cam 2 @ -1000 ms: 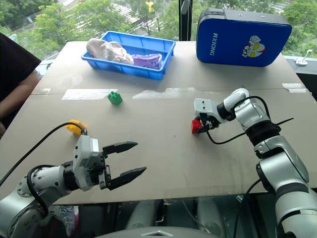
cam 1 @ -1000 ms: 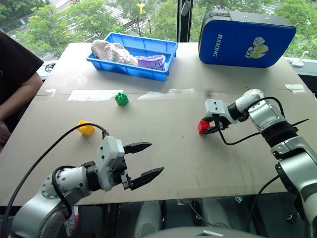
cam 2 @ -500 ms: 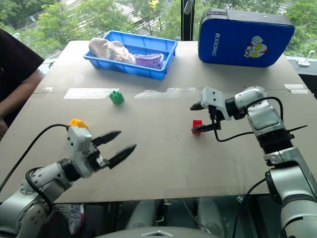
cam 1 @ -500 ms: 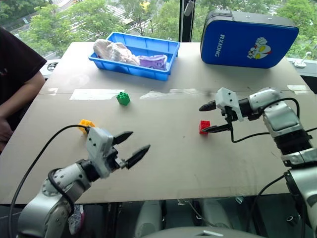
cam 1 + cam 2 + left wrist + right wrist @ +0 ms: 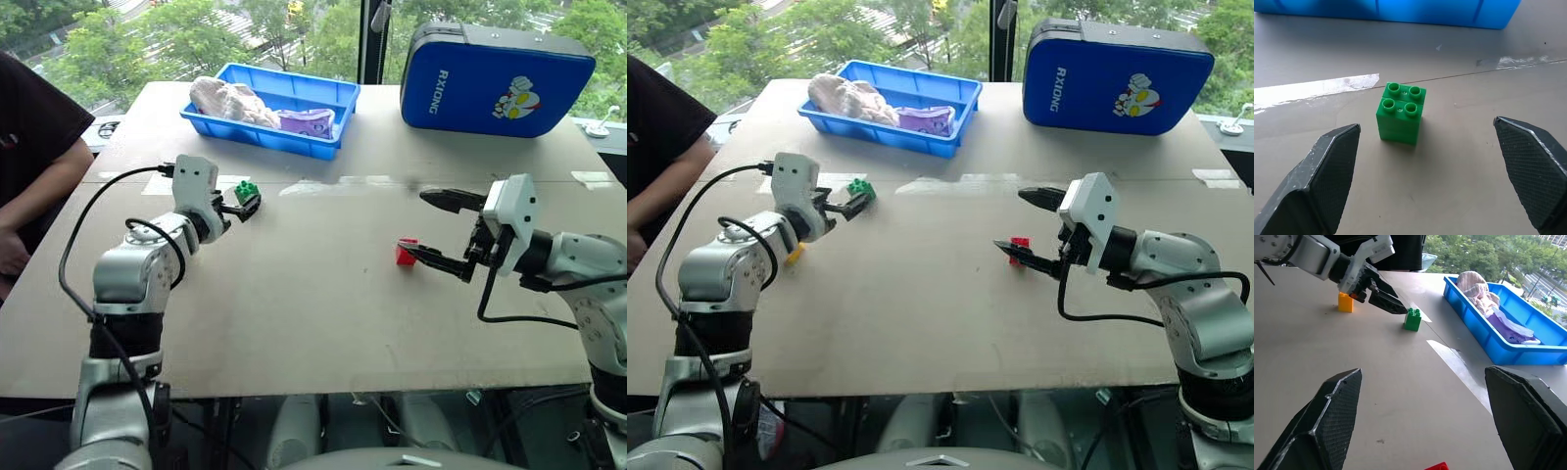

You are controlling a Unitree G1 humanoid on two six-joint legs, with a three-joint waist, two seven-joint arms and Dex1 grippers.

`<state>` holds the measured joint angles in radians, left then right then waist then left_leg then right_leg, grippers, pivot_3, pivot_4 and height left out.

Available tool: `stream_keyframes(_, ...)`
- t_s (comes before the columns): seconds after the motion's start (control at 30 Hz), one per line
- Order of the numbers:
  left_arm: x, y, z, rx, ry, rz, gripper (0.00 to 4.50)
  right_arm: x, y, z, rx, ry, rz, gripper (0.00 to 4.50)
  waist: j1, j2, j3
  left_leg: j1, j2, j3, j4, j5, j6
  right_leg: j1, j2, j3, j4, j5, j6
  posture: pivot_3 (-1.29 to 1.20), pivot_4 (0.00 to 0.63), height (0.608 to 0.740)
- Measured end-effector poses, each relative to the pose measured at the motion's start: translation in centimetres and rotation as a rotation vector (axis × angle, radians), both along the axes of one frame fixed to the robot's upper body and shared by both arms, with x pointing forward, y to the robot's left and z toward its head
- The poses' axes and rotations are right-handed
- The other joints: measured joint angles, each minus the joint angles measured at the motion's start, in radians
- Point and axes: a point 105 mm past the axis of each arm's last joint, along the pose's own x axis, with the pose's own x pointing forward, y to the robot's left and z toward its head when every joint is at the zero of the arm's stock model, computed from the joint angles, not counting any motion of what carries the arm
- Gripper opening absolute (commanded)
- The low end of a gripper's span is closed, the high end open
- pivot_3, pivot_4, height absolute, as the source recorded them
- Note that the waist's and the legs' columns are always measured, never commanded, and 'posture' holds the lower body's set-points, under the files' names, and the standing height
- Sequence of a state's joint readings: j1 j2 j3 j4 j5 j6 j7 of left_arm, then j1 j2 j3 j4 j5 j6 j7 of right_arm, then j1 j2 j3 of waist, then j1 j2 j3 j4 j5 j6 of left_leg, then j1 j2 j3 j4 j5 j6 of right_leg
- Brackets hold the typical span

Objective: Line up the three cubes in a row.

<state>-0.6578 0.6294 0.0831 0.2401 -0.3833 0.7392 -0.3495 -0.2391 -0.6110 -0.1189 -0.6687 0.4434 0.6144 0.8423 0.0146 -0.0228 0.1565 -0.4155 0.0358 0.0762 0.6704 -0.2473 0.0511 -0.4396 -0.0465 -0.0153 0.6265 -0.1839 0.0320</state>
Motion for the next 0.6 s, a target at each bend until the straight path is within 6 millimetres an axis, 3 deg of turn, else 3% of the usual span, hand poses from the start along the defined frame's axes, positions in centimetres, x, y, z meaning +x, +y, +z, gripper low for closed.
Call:
stream_keyframes(0.2, 2.7, 0.4, -0.2, 0.102, 0.034, -0.104, 4.50, -1.1, -0.4, 0.3, 0.009, -0.024, -0.055, 4.12, -0.004, -0.002, 0.001, 0.000, 0.000, 0.003, 0.000, 0.000, 0.000, 0.000, 0.000, 0.001, -0.001, 0.000, 0.000, 0.00, 0.150, 0.740)
stream_keyframes(0.3, 3.1, 0.8, -1.8, 0.144, 0.083, -0.146, 3.88, -1.5, -0.5, 0.3, 0.019, -0.026, -0.082, 4.22, -0.003, -0.002, 0.001, -0.001, 0.001, 0.003, 0.000, 0.000, 0.000, -0.001, 0.000, 0.002, -0.001, 0.000, 0.000, 0.00, 0.150, 0.740)
stream_keyframes(0.5, 3.3, 0.7, -2.7, 0.169, 0.104, -0.212, 1.33, -2.4, -0.7, 0.2, 0.020, -0.025, -0.127, 4.22, 0.000, -0.005, 0.002, -0.002, 0.001, 0.002, 0.000, 0.000, 0.000, -0.001, -0.001, 0.001, -0.001, 0.000, 0.000, 0.00, 0.150, 0.740)
stream_keyframes(0.6, 3.3, 0.1, -2.4, 0.162, 0.071, -0.281, 1.25, -2.7, -0.8, 0.2, 0.019, -0.029, -0.144, 4.22, -0.001, -0.006, 0.002, -0.002, 0.001, 0.002, 0.000, 0.000, 0.001, -0.001, -0.002, 0.001, -0.001, 0.000, 0.000, 0.00, 0.150, 0.740)
